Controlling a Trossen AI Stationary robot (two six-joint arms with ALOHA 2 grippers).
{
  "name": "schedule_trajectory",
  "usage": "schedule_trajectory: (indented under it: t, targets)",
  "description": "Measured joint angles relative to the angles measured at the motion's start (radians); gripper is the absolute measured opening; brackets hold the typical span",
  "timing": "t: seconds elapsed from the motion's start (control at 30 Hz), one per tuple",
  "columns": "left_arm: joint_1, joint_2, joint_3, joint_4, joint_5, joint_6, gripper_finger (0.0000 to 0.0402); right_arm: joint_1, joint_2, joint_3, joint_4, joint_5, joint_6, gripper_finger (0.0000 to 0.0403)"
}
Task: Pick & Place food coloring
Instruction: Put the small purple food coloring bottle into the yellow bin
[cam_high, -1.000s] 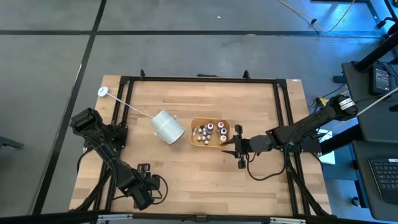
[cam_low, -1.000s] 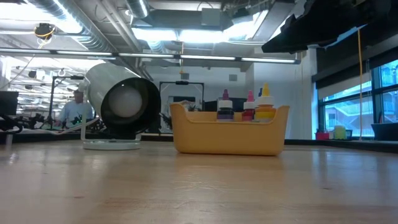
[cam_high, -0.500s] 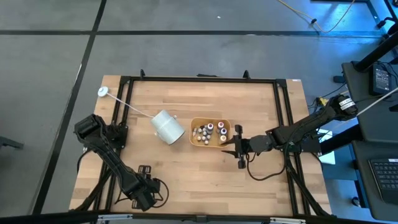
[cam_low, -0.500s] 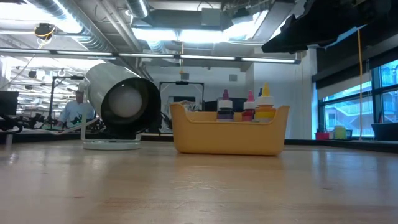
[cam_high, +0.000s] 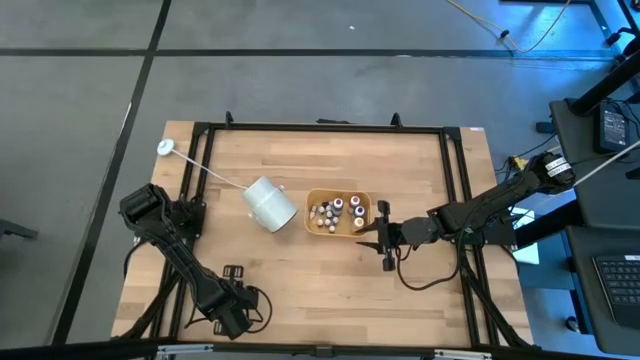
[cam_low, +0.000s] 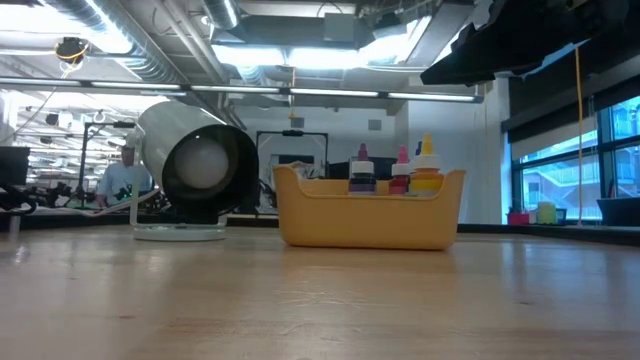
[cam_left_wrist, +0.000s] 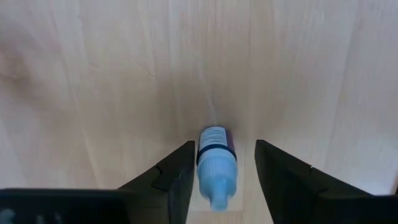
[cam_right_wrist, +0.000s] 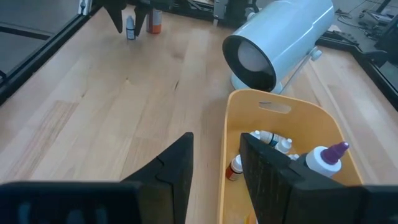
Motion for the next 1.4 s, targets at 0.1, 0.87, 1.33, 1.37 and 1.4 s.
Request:
schedule_trajectory:
  t: [0.1,0.87,1.33,1.37,1.4]
  targets:
    - [0.000,0.000,0.000,0.000,0.003,0.000,0.0145,0.000,0.000,0.000,0.000,0.000,0.000,0.0134]
    - [0.131,-0.093,0.010,0.009,-0.033,-0.058,0.0069,0.000,0.000,0.000,0.000,0.000,0.000,0.0134]
    - [0.578,-0.209,0.088,0.264,-0.083,0.345,0.0069,-0.001,0.000,0.000,-0.012,0.000,0.045,0.0134]
    - [0.606,-0.196,0.113,0.253,-0.083,0.393,0.0069,-0.001,0.000,0.000,-0.020,0.001,0.044,0.0134]
    - [0.631,-0.181,0.141,0.236,-0.083,0.437,0.0069,-0.001,0.000,0.000,-0.029,0.002,0.043,0.0134]
